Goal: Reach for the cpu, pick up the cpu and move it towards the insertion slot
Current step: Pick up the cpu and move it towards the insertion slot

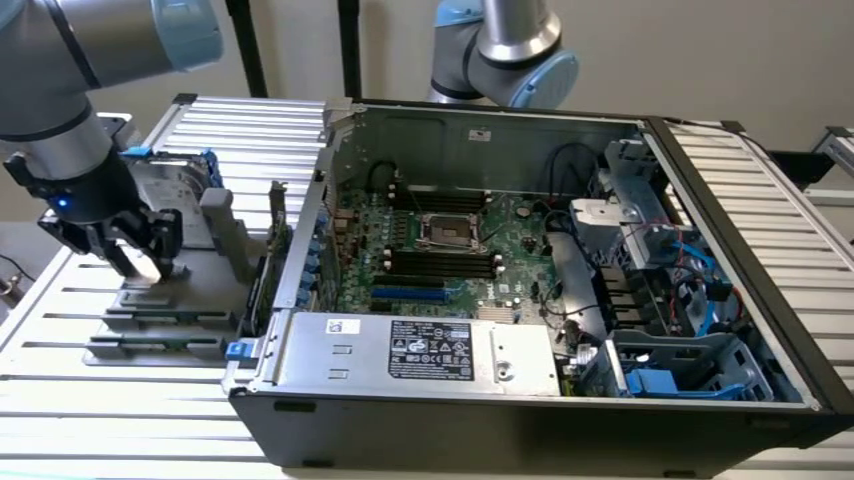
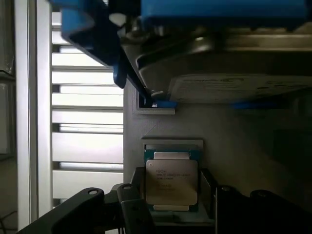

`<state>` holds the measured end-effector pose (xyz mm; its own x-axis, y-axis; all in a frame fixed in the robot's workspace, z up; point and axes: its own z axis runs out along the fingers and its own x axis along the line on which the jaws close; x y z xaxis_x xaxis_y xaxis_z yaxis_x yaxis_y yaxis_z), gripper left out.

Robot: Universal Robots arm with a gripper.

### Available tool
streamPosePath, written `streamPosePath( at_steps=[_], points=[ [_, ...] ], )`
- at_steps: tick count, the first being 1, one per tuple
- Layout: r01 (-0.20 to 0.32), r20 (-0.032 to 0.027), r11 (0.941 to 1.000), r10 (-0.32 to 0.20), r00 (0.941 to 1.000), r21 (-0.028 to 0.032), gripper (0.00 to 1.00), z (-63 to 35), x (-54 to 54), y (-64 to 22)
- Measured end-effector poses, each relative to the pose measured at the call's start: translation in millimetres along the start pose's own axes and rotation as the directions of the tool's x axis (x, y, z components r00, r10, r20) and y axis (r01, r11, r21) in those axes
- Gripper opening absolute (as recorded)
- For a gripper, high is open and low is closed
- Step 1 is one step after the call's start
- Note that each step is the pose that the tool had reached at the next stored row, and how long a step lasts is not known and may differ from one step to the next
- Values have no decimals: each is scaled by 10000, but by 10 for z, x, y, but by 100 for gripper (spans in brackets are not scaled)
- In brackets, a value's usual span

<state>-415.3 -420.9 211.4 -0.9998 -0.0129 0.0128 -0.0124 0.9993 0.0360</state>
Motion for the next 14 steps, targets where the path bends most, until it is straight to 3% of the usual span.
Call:
streamPosePath(
  at_steps=[14],
  points=[
    [-29, -16, 10000, 29, 10000, -1, 54, -635, -88, 20]
  ],
)
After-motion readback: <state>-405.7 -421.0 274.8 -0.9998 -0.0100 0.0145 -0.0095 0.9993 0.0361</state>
